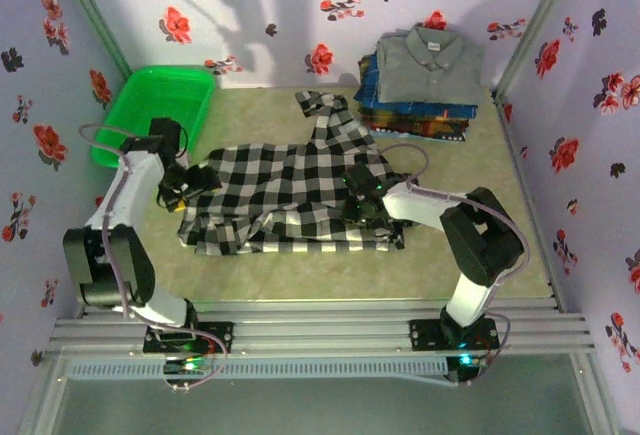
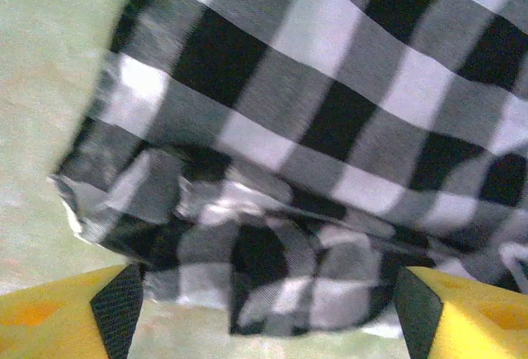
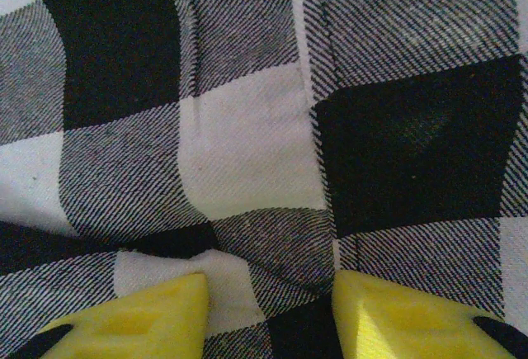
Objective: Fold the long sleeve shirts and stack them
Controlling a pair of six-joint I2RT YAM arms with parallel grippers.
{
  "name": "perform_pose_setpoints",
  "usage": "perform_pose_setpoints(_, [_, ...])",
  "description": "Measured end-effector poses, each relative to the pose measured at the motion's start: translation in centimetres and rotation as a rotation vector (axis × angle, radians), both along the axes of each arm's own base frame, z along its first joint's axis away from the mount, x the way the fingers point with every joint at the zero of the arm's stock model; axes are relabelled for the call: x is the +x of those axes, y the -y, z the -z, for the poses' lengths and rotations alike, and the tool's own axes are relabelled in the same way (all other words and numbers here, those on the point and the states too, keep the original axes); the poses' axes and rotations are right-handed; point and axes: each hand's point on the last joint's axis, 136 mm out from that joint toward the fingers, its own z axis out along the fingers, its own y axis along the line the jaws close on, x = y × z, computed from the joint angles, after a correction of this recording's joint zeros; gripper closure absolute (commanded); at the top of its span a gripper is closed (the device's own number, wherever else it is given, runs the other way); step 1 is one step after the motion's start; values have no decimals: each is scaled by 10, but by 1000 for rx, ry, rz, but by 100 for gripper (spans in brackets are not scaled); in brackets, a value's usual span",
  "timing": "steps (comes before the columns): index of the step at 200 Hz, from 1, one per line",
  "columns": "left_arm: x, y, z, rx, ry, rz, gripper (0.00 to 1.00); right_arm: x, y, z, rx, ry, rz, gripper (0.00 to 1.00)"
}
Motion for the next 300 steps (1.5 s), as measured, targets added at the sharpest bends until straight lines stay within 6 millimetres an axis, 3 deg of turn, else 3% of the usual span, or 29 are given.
perform_pose_setpoints(19, [-24,17,4,-44,-23,37,19,0,-2,0,3,-2,-6,52])
perform_pose_setpoints(55, [-84,34,40,-138,-180,5,22,1,-4,0,-1,-8,-16,52])
perform_pose_setpoints(80, [-102,48,51,-172,-235,13,23,3,-6,0,1,-9,-23,52])
perform_pose_setpoints(125, [-101,80,55,-178,-209,94,27,3,-6,0,1,-9,-23,52])
perform_pose_setpoints(162, [-102,69,72,-39,-243,135,29,3,-6,0,1,-10,-23,52])
perform_pose_setpoints(247, [-90,70,83,215,-185,381,35,3,-6,0,1,-10,-23,52])
perform_pose_setpoints(270, [-81,67,89,288,-180,426,42,3,-6,0,1,-10,-23,53])
perform_pose_setpoints(300, [-51,68,89,364,-122,482,55,3,-6,1,1,-10,-23,53])
